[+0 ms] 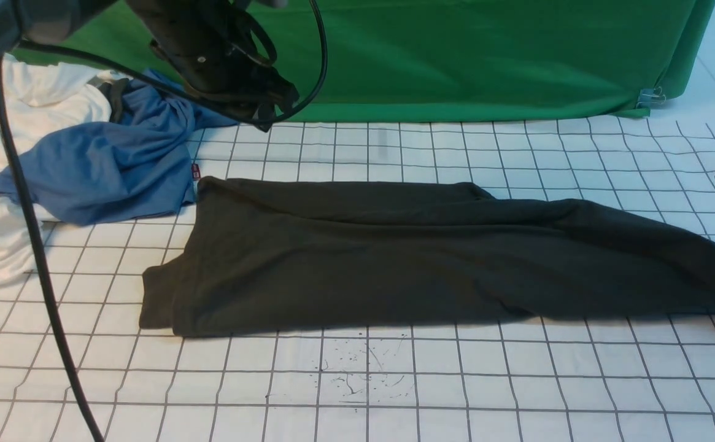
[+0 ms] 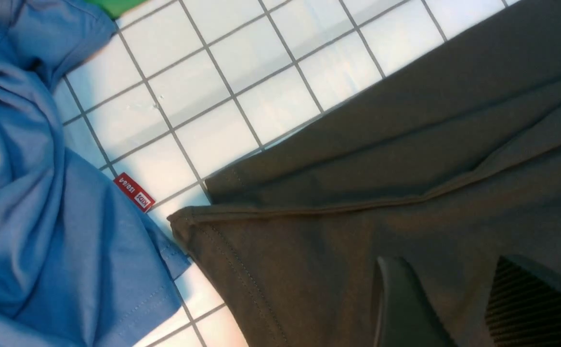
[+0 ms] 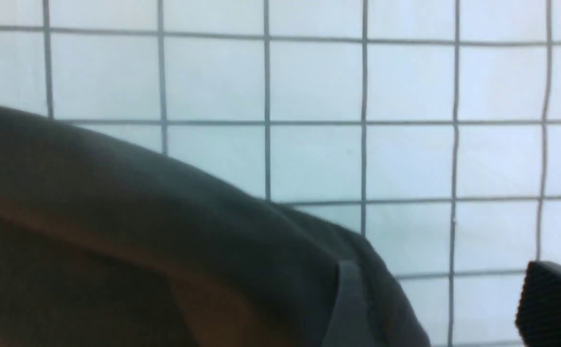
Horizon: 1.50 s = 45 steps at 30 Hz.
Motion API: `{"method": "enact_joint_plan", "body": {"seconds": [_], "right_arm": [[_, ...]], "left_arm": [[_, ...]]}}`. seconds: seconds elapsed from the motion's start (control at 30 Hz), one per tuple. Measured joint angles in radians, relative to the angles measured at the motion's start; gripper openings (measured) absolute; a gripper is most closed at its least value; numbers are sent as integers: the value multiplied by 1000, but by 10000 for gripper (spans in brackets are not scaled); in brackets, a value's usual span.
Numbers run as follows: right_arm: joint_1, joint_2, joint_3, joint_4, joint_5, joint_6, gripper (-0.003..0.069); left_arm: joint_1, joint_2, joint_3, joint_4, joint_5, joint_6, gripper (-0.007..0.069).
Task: Fold a long-sleeved shirt over a white checkered tablecloth.
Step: 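Pull the folded dark garment lengthwise by its ends to straighten it flat on the table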
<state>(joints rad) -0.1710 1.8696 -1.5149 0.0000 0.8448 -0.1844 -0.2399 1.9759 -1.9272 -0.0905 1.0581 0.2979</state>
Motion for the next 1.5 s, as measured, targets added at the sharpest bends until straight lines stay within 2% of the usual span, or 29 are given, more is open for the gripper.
{"method": "enact_joint_plan", "body": {"seconds": [0.2,0.4,0.47,0.63,0.93,1.1,1.23,1.33,1.5], "right_arm": [[29,-95,41,33,134,-54,471],[137,-130,265,77,45,-73,471],[141,-100,317,77,6,-73,471],[85,11,307,76,-64,-55,471],[-37,59,75,71,-60,-36,471],[-89,58,28,70,-46,-22,475],[-98,59,28,68,-26,-22,528],[-99,63,28,70,-36,-18,613],[-99,82,28,70,-101,40,636]], "left_arm": [[0,0,0,0,6,0,227],[0,0,0,0,8,0,235],[0,0,0,0,10,0,237],[0,0,0,0,11,4,240],[0,0,0,0,11,4,242],[0,0,0,0,11,4,242],[0,0,0,0,11,4,242],[0,0,0,0,11,4,242],[0,0,0,0,12,4,242]]}}
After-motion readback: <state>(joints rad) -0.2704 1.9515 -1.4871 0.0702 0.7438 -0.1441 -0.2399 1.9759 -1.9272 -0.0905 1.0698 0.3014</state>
